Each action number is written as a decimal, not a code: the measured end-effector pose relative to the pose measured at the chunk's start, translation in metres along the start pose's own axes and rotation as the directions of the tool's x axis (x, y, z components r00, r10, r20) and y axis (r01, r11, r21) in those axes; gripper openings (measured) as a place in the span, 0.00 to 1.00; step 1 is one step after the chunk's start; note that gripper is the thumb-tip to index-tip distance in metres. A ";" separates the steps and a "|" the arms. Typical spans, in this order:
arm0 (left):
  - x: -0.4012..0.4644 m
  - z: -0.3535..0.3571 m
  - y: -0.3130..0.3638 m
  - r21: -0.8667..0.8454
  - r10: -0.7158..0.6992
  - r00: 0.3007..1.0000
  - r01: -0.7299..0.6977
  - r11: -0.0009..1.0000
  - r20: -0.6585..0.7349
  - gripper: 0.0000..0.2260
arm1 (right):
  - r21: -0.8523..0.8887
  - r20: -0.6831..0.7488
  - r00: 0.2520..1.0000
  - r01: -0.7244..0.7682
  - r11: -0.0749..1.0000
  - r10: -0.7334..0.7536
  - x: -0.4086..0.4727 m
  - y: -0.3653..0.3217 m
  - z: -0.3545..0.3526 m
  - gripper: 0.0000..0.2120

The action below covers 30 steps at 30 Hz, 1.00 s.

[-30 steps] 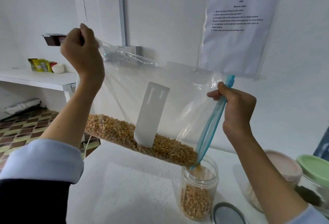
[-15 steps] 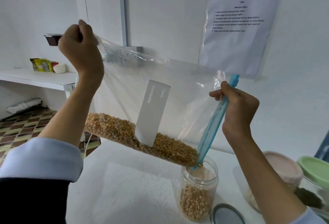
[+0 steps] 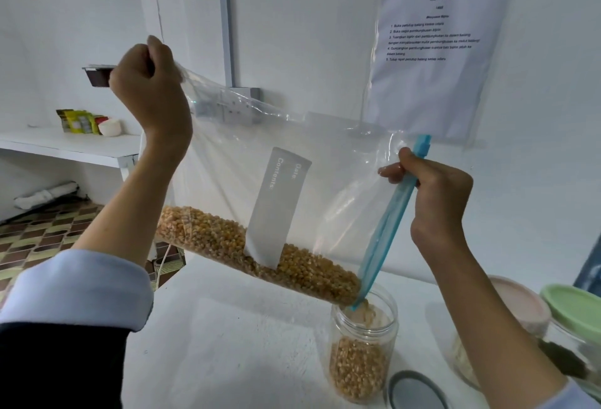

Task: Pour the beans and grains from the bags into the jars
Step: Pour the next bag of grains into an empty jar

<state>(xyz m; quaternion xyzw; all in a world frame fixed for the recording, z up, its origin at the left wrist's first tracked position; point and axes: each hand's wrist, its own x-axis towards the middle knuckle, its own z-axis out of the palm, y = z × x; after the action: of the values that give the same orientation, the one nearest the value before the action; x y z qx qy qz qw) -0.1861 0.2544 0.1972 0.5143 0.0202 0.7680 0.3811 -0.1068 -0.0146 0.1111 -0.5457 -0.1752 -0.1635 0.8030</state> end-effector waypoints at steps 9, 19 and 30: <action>-0.001 0.001 0.000 -0.007 -0.004 1.000 0.004 1.000 -0.001 0.19 | 0.008 -0.081 0.997 0.017 1.000 -0.017 -0.004 0.004 0.000 0.14; -0.008 0.005 0.006 -0.005 0.012 1.000 -0.012 1.000 0.019 0.18 | -0.013 -0.023 0.999 -0.032 0.999 0.032 0.002 0.006 0.000 0.14; -0.008 0.006 0.004 -0.007 0.001 1.000 -0.001 1.000 0.011 0.18 | -0.053 0.023 0.999 -0.029 0.998 0.030 0.005 0.007 -0.007 0.13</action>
<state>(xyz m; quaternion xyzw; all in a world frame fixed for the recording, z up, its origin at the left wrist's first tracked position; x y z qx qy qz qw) -0.1820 0.2445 0.1957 0.5173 0.0153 0.7655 0.3823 -0.0985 -0.0189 0.1051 -0.5710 -0.1723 -0.1497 0.7886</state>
